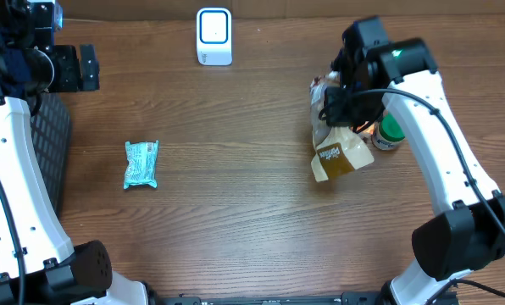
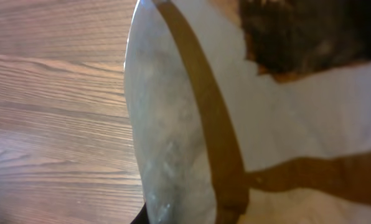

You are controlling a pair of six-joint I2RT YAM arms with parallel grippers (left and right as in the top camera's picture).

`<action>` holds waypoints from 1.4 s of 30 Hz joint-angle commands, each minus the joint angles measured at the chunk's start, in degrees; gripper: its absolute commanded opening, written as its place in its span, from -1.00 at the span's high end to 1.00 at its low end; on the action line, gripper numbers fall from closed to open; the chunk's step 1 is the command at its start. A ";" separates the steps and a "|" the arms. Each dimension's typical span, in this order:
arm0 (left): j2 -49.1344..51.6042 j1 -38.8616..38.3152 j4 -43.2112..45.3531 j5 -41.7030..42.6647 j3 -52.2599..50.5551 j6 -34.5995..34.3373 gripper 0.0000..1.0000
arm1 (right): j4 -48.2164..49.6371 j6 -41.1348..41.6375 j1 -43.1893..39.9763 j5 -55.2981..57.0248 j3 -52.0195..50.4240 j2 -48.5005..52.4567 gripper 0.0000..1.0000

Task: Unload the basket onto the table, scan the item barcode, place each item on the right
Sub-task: 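Carry the bread bag right and release it beside the jar, then move the right gripper left to the light-blue wrapped bar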

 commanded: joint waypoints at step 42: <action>0.15 0.13 0.04 -0.04 1.16 1.09 -0.99 | 12.59 0.35 -5.46 -31.34 0.22 0.28 -0.99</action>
